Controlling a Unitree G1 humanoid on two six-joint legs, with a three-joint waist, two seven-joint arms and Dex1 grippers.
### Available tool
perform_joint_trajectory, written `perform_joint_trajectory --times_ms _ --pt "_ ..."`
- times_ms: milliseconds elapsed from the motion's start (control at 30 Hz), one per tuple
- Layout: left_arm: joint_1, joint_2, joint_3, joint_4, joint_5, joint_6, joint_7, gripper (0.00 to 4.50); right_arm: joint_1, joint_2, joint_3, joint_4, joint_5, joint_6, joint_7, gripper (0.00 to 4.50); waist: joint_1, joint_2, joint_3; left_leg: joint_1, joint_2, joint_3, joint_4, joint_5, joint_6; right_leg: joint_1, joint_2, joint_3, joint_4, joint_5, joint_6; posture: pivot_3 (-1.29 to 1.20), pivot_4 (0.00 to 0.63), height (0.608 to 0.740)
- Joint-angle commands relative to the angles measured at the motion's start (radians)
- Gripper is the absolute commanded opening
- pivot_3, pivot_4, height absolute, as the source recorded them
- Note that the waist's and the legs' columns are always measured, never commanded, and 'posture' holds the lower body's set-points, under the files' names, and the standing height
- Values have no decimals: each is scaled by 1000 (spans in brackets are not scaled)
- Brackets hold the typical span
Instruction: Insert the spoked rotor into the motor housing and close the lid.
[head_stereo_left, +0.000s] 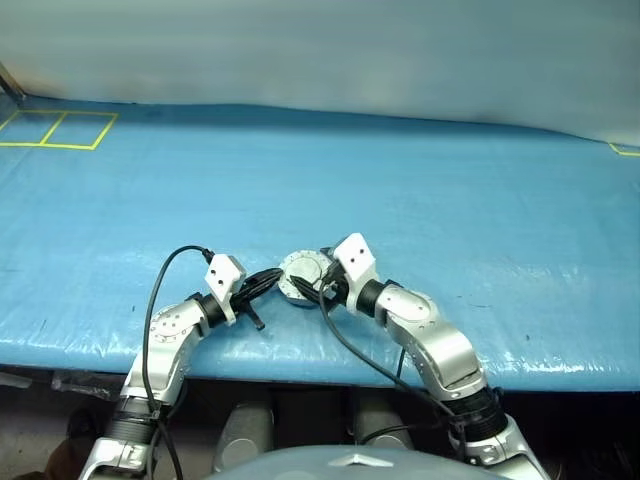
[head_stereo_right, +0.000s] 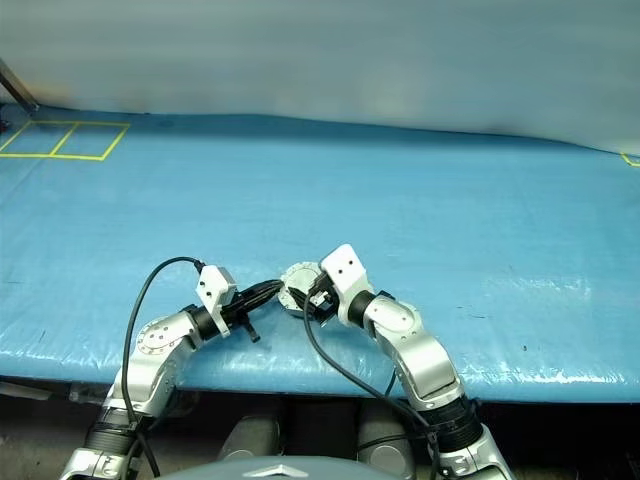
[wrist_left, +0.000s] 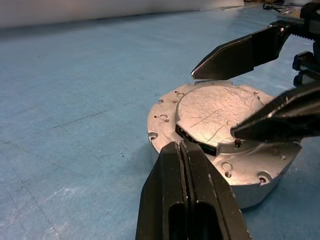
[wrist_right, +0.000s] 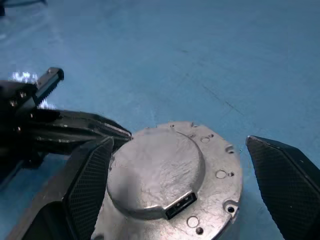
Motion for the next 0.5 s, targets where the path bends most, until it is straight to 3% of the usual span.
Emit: perform_joint_trajectory --times_ms 33,233,500 --pt "23 -9 -23 21 15 15 5 0 1 32 -149 -64 151 87 -23 4471 3 0 0 0 0 0 0 0 0 0 0 0 0 0 0 0 150 740" --pt "32 -23 -18 12 6 14 7 0 40 38 -312 -44 371 272 -33 4471 8 1 0 -1 0 0 -2 0 0 -1 0 0 -1 0 0 0 150 740" --pt "34 -26 -16 -2 9 10 16 0 70 89 -373 37 537 400 -68 4471 6 3 1 -1 0 1 -2 0 0 -1 0 0 0 -1 -1 0 150 740"
